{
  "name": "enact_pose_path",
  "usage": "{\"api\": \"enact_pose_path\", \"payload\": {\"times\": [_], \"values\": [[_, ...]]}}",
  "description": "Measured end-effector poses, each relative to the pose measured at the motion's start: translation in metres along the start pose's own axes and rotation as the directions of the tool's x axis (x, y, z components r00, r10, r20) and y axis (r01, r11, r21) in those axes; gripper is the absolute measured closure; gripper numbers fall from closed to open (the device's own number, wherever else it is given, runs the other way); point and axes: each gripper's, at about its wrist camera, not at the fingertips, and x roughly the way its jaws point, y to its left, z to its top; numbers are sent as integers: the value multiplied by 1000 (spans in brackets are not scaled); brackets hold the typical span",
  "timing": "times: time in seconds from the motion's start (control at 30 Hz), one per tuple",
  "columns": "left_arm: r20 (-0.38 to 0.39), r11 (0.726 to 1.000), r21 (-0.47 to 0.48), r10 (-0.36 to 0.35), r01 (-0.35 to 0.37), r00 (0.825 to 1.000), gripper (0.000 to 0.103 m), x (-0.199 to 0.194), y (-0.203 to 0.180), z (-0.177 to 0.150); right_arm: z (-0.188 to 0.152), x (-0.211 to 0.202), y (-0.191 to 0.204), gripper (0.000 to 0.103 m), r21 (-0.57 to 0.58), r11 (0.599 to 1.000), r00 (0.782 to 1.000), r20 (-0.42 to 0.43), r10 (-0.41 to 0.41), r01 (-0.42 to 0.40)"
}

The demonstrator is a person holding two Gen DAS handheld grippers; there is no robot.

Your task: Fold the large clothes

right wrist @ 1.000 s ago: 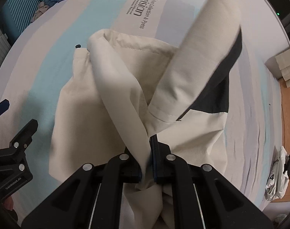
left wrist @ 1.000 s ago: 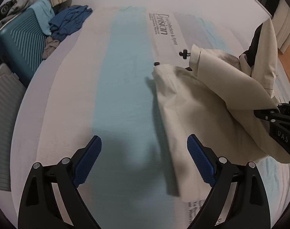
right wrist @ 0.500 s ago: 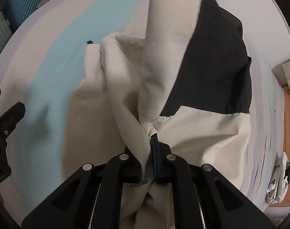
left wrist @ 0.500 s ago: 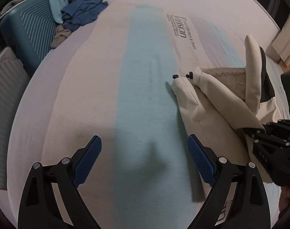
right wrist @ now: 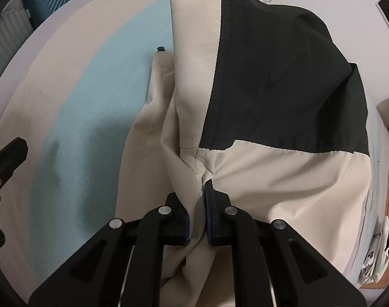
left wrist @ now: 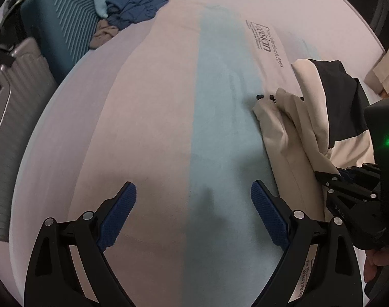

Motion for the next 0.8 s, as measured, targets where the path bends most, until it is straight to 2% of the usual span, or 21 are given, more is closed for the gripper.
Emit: {"api": "enact_pose_path", "payload": {"times": [0.13,0.17,0.33,0.5,0.63,0.73,0.8], "values": [[-15,999,-39,-5,4,1000,13,-1,4,-9,-4,-1,1,92,-39,999,1000,23,10,-9],[-17,999,-42,-7,7,1000,13,-2,4,-10,-17,-5,-3,92,-45,999,999,30,15,-13],[-32,999,-44,-19,17,999,14,-3,3,-16,-37,-2,-15,83,-48,996,996,40,83,-81],[-41,999,-45,-18,16,999,14,-7,5,-24,-40,-7,-26,61,-94,981,982,58,178,-172],[-41,999,-49,-8,6,999,13,-11,8,-29,-45,-14,-30,52,-134,972,977,65,204,-194],[-47,998,-60,-2,-1,999,13,-16,10,-32,-47,-25,-27,43,-161,971,978,84,193,-178],[-49,998,-67,4,-7,999,13,-20,10,-32,-48,-30,-26,29,-168,968,976,85,200,-184]]}}
